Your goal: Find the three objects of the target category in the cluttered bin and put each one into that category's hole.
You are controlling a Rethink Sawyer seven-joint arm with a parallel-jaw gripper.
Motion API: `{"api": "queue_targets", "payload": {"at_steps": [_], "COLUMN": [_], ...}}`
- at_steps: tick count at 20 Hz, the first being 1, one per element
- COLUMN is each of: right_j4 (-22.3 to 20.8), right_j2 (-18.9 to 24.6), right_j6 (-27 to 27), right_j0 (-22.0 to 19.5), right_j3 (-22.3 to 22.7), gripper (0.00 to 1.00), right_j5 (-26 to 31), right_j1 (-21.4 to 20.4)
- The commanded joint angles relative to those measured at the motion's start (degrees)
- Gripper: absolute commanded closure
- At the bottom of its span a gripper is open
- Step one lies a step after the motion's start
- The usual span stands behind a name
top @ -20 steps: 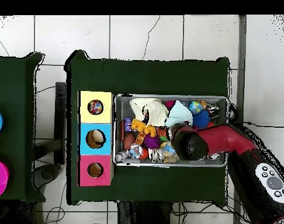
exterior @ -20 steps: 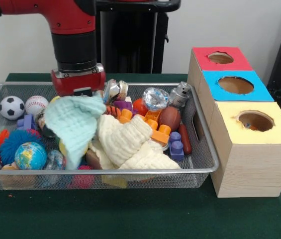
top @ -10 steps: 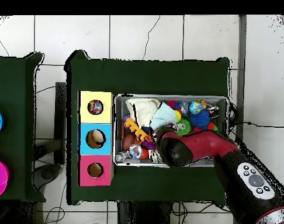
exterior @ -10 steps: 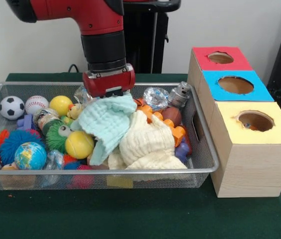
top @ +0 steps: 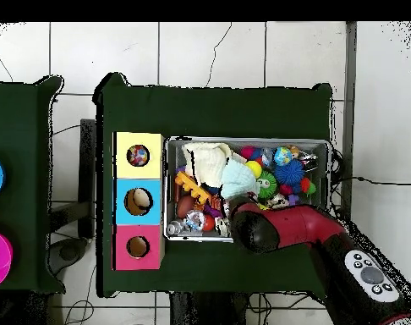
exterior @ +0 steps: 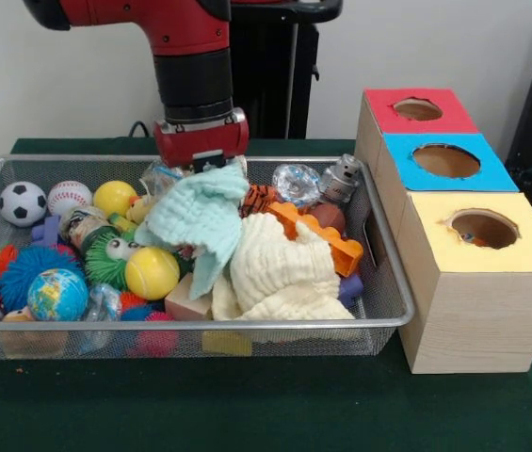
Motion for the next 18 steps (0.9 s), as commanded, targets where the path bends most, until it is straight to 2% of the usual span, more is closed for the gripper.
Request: {"api": "queue_targets", "payload": {"at_steps": [1,5,10,18], "right_j4": [5.3,8.9,12.3,16.1], "right_j2": [-6.6,-8.8,-9.6,-3.7], "right_j6": [14.6,16.1,13.9,8.1], "right_j0": [2.0,3.9,6.0,6.7], "right_j3": [6.4,7.8,8.9,7.0], "gripper": [1.0,1.0,1.0,1.0], "right_j5": [0.4,-1.2,0.3,0.5], "right_j1": [-1.3,0.0,-3.8,-6.5]}}
